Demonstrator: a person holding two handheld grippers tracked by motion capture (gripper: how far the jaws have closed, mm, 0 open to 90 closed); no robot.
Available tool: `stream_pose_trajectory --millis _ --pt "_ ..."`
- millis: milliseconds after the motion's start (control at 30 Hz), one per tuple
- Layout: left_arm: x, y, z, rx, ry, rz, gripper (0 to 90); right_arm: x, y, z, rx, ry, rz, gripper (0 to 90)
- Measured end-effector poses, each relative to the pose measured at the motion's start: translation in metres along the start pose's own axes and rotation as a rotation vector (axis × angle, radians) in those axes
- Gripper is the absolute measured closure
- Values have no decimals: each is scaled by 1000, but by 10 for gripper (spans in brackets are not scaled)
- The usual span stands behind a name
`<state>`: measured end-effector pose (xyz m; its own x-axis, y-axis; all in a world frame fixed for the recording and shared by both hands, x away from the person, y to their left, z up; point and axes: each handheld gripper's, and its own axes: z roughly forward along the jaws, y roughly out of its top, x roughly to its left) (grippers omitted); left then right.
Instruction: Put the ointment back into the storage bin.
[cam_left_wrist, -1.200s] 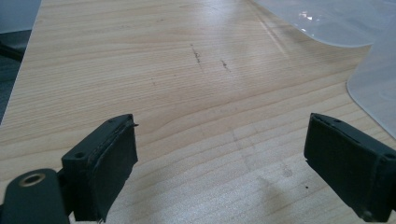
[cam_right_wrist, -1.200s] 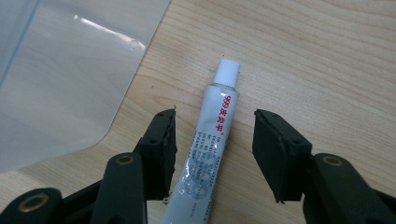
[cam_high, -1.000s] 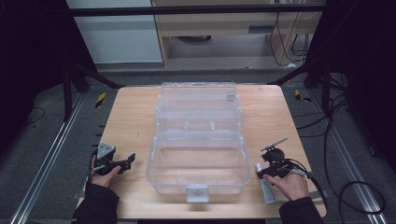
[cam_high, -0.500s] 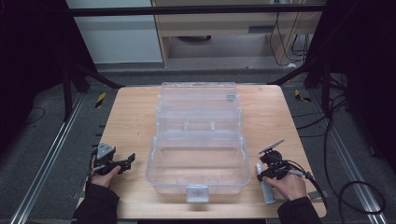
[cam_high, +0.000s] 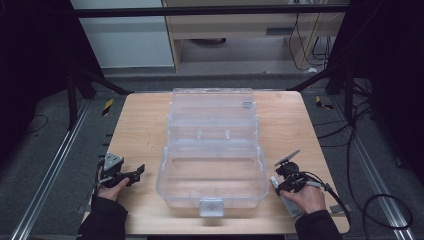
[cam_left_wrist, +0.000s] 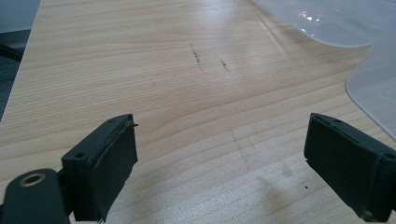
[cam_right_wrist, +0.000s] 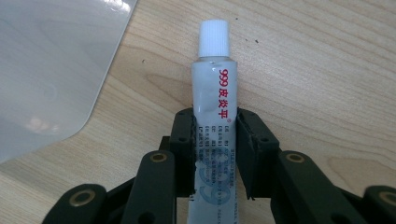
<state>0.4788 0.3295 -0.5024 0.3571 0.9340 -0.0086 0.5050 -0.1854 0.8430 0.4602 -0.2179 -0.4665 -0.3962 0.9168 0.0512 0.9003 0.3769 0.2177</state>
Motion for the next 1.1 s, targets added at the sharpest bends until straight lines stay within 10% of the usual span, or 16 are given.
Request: stream_pose_trajectory --millis 467,1100 --pt "0 0 0 2 1 1 89 -8 -1 -15 -36 7 -6 696" --pt "0 0 0 4 -1 9 89 -16 13 -61 -258 7 -26 696"
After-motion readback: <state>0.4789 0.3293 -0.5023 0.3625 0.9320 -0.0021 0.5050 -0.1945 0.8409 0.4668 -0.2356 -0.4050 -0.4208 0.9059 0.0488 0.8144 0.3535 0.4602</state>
